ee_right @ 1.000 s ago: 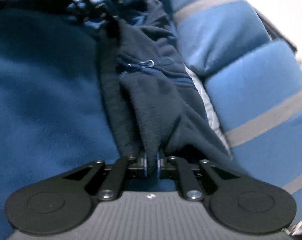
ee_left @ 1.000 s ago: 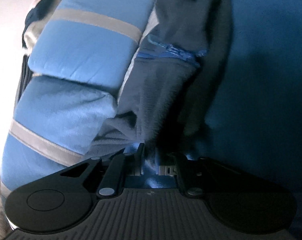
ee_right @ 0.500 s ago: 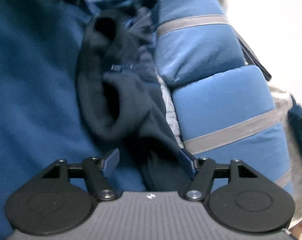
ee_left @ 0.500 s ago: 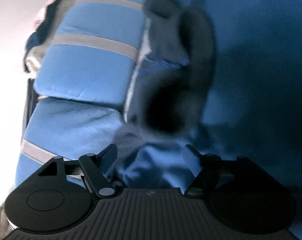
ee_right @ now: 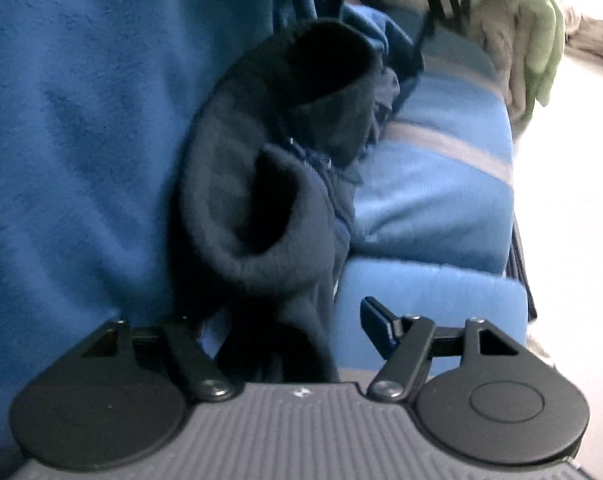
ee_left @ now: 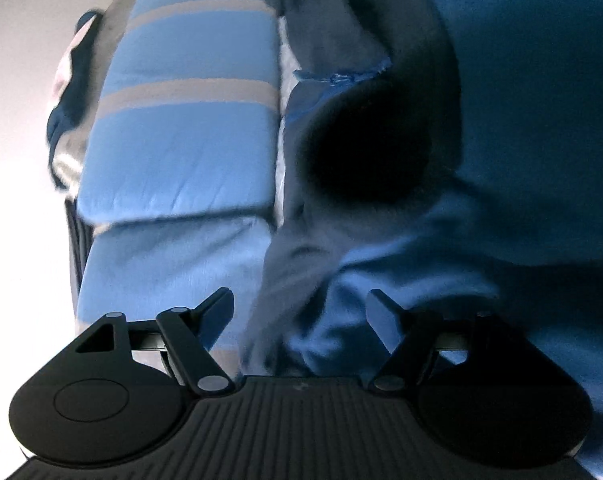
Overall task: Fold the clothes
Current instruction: 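Open both tools, releasing the navy hood onto the jacket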
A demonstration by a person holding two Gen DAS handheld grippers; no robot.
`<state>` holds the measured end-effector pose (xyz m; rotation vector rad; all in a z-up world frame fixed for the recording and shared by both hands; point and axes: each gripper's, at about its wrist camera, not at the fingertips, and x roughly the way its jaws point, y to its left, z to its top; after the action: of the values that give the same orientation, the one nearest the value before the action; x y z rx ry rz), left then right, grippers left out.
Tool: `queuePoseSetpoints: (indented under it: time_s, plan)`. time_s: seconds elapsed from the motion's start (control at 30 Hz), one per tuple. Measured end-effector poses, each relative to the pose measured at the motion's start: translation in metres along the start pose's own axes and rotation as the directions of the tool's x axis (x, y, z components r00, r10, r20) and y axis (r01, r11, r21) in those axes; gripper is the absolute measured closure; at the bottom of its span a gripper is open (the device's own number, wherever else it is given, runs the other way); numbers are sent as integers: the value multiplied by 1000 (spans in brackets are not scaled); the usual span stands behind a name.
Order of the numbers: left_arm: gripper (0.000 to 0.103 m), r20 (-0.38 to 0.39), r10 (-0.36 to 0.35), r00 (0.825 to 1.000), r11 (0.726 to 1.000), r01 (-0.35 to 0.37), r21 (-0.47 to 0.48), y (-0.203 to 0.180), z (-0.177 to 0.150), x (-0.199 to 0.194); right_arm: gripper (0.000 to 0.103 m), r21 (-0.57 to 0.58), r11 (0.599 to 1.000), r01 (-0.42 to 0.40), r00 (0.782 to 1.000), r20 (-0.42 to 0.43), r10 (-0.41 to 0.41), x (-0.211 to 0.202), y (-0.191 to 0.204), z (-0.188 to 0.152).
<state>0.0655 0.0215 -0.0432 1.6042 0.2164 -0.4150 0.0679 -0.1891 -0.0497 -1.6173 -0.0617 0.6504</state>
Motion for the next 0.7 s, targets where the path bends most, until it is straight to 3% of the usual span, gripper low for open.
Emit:
queuePoseSetpoints:
  time_s: [0.13, 0.17, 0.23, 0.27, 0.3, 0.33, 0.4, 0.43, 0.5, 0.57, 0.63, 0.7]
  plan:
    - [30, 60, -17, 998, 991, 9, 135, -11, 9, 21, 30, 0, 999, -33, 998, 57, 33, 5, -4, 0]
    - [31, 80, -25, 996, 985, 12, 169, -14, 10, 26, 43, 14, 999, -47, 997, 67, 46, 6, -6, 0]
    - [33, 118, -39, 992, 974, 12, 228, -20, 14, 31, 79, 86, 994, -68, 995, 80, 61, 4, -12, -1]
    - [42, 142, -43, 989, 971, 7, 239, -19, 16, 30, 81, 126, 990, -70, 995, 85, 59, 3, -17, -3]
    - [60, 161, -56, 985, 976, 20, 219, -14, 18, 28, 81, 149, 986, -76, 994, 89, 63, 2, -22, -4]
    - [68, 170, -62, 983, 989, 37, 146, -3, 21, 25, 81, 174, 982, -80, 994, 92, 65, 0, -28, -5]
    - [79, 194, -57, 979, 998, 62, -20, 22, 23, 21, 82, 260, 963, -78, 995, 84, 58, 0, -46, -10]
    - [79, 198, -58, 978, 991, 82, -110, 37, 23, 21, 82, 317, 945, -81, 995, 79, 59, 1, -57, -13]
    - [82, 186, -48, 981, 937, 109, -332, 77, 20, 28, 83, 485, 871, -77, 997, 64, 53, 9, -89, -27]
    - [83, 162, -23, 987, 841, 106, -531, 115, 14, 38, 83, 647, 759, -67, 998, 50, 45, 19, -121, -43]
    - [83, 123, 1, 992, 747, 81, -660, 144, 8, 55, 83, 788, 613, -50, 999, 34, 38, 29, -154, -60]
    - [83, 81, -7, 997, 668, 65, -741, 161, 7, 79, 82, 908, 418, -23, 999, 10, 34, 48, -182, -86]
